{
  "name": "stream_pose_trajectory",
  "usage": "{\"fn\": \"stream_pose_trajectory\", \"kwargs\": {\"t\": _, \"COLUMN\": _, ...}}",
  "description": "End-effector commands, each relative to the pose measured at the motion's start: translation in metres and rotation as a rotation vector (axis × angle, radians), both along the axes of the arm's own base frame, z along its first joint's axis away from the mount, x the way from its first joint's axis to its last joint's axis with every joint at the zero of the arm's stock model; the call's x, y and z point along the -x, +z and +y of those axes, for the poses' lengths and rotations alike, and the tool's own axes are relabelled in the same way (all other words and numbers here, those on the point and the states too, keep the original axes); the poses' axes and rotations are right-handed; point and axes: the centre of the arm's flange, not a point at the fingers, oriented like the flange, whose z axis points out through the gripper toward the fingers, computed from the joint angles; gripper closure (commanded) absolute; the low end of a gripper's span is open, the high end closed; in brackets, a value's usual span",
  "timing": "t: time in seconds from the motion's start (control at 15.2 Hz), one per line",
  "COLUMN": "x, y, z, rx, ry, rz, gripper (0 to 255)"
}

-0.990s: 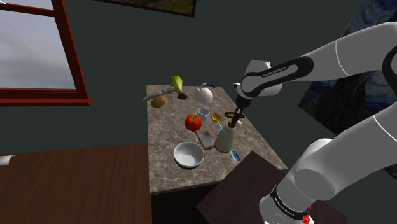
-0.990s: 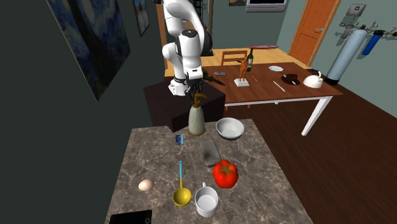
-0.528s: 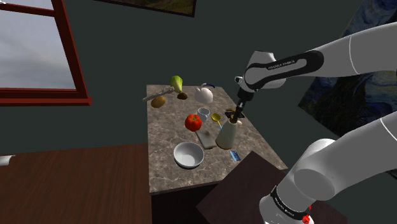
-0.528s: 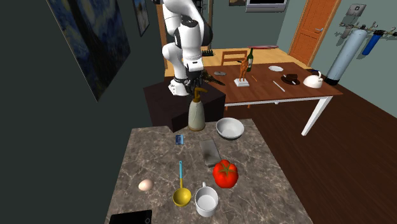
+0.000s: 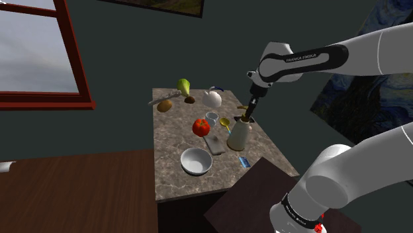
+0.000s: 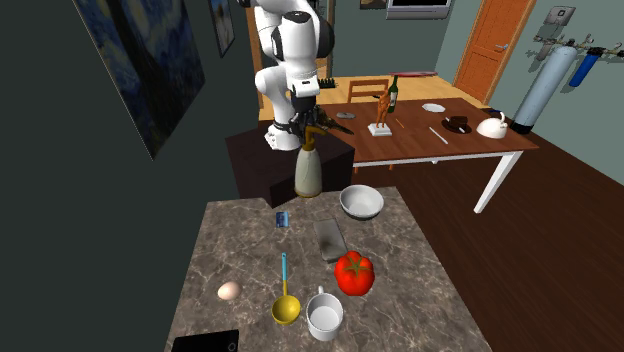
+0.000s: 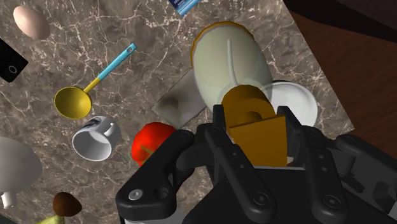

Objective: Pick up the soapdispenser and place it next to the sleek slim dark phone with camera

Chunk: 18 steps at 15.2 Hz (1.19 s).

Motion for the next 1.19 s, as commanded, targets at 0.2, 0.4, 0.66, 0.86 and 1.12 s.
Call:
{"fn": "stream_pose_trajectory", "kwargs": {"t": 0.2, "x": 0.0, "y": 0.026, "z": 0.0, "rx": 0.0, "ry": 0.0, "rz": 0.0, "gripper": 255}}
{"fn": "stream_pose_trajectory", "kwargs": {"t": 0.4, "x": 0.0, "y": 0.042, "z": 0.0, "rx": 0.0, "ry": 0.0, "rz": 0.0, "gripper": 255}}
{"fn": "stream_pose_trajectory", "kwargs": {"t": 0.66, "x": 0.0, "y": 0.063, "z": 0.0, "rx": 0.0, "ry": 0.0, "rz": 0.0, "gripper": 255}}
{"fn": "stream_pose_trajectory", "kwargs": {"t": 0.86, "x": 0.0, "y": 0.079, "z": 0.0, "rx": 0.0, "ry": 0.0, "rz": 0.0, "gripper": 255}}
{"fn": "stream_pose_trajectory", "kwargs": {"t": 1.12, "x": 0.0, "y": 0.1, "z": 0.0, "rx": 0.0, "ry": 0.0, "rz": 0.0, "gripper": 255}}
